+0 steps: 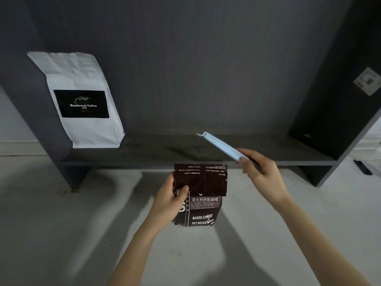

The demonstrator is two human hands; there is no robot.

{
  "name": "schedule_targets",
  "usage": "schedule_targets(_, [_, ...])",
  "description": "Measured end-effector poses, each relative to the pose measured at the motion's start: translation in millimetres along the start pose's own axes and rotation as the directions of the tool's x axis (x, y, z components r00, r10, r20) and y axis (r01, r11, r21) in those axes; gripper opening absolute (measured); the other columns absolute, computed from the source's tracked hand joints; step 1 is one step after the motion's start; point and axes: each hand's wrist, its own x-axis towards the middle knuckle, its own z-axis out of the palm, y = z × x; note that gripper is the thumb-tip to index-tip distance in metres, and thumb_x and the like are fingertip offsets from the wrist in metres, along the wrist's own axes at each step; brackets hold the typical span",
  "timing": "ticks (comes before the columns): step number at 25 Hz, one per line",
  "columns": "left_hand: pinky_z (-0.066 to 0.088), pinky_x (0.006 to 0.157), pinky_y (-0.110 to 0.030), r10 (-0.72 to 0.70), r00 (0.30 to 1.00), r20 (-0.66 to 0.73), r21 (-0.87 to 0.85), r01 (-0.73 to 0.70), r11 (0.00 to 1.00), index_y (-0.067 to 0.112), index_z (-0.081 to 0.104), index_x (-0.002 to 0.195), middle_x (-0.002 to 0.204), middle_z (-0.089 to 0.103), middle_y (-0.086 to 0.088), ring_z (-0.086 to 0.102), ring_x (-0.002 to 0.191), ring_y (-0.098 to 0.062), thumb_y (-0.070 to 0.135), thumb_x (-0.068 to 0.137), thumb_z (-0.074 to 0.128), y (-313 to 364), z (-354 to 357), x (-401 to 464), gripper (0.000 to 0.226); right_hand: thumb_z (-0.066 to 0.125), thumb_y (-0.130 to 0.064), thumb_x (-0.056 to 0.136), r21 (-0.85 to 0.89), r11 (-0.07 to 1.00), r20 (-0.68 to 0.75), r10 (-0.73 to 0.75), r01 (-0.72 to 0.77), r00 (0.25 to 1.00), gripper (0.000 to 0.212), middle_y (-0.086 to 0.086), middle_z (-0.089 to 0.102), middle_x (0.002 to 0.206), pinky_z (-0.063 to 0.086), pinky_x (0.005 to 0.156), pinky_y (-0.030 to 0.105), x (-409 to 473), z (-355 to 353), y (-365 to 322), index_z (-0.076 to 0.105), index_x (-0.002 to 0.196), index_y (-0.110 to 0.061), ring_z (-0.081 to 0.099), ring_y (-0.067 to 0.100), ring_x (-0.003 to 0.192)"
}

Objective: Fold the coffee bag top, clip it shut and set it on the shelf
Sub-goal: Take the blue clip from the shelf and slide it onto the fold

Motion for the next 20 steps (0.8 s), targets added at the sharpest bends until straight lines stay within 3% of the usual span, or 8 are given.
schedule_targets(2, [0.042,0.093,-0.023,0.045,0.999,-0.021,-0.039,-0.046,0.998,0.027,0.041,0.116,0.103,0.054,0.018,0.056,0.102,-0.004,0.004,0.083,0.053,3,1,-3,0.042,0.049,-0.012,0.088,0.037,0.999,0.096,-0.041,0.037,0.995,0.029,-0.009,0.059,0.069,0.035,0.049,0.014,-14,1,-10,0.056,0.099,-0.038,0.042,0.006,0.054])
schedule_targets(4, [0.04,0.086,-0.005,0.073,0.996,-0.059,-0.125,-0.08,0.989,0.033,0.03,0.122,0.113,0.047,0.02,0.051,0.101,0.014,-0.002,0.082,0.053,10,2,-7,0.058,0.056,-0.016,0.085,0.011,0.999,0.145,-0.047,0.046,0.988,0.03,-0.007,0.065,0.079,0.043,0.06,0.022,-25,4,-12,0.054,0.094,-0.045,0.051,0.01,0.063])
schedule_targets(7, [0.043,0.083,-0.006,0.104,0.989,-0.104,-0.168,-0.121,0.978,0.044,0.032,0.114,0.119,0.044,0.015,0.052,0.104,0.009,-0.006,0.079,0.055,10,1,-10,0.066,0.065,-0.022,0.078,-0.073,0.997,0.139,-0.001,0.012,0.99,0.025,0.003,0.068,0.082,0.046,0.069,0.038,-35,8,-6,0.055,0.083,-0.045,0.058,0.027,0.077])
schedule_targets(11, [0.042,0.098,-0.031,0.117,0.99,-0.074,-0.018,-0.119,0.993,0.049,0.041,0.099,0.122,0.052,-0.003,0.051,0.111,-0.015,0.005,0.08,0.054,8,3,-12,0.05,0.066,-0.021,0.077,-0.083,0.996,0.153,0.004,0.009,0.988,0.022,-0.02,0.067,0.079,0.04,0.06,0.019,-44,12,0,0.057,0.077,-0.041,0.057,0.022,0.075])
schedule_targets(13, [0.043,0.096,-0.025,0.112,0.991,-0.073,-0.016,-0.113,0.993,0.047,0.044,0.095,0.12,0.054,-0.004,0.053,0.11,-0.014,0.006,0.082,0.052,8,3,-13,0.044,0.065,-0.022,0.078,-0.087,0.996,0.153,0.011,0.002,0.988,0.02,-0.018,0.067,0.081,0.039,0.059,0.019,-45,13,1,0.058,0.078,-0.041,0.057,0.021,0.074])
schedule_targets(16, [0.043,0.08,-0.005,0.083,0.993,-0.083,-0.069,-0.089,0.994,0.044,0.05,0.089,0.11,0.059,0.002,0.056,0.102,-0.009,0.027,0.082,0.05,13,1,-14,0.018,0.065,-0.023,0.079,-0.068,0.998,0.138,0.026,-0.016,0.99,0.02,-0.02,0.068,0.077,0.04,0.058,0.018,-48,13,0,0.061,0.077,-0.042,0.058,0.017,0.072])
schedule_targets(18, [0.043,0.074,-0.005,0.045,0.995,-0.094,-0.098,-0.054,0.994,0.04,0.053,0.084,0.102,0.062,0.006,0.058,0.096,-0.006,0.031,0.087,0.048,15,-1,-14,0.011,0.064,-0.024,0.079,-0.055,0.998,0.148,0.029,-0.021,0.989,0.019,-0.027,0.066,0.067,0.039,0.055,0.015,-49,14,0,0.063,0.079,-0.043,0.057,0.014,0.066])
schedule_targets(20, [0.043,0.073,-0.005,0.043,0.993,-0.112,-0.09,-0.054,0.994,0.039,0.054,0.081,0.096,0.063,0.01,0.059,0.092,-0.003,0.029,0.089,0.043,18,-2,-15,0.016,0.062,-0.025,0.081,-0.059,0.998,0.15,0.036,-0.028,0.988,0.014,-0.023,0.064,0.055,0.037,0.051,0.014,-49,16,3,0.068,0.083,-0.037,0.052,0.012,0.056])
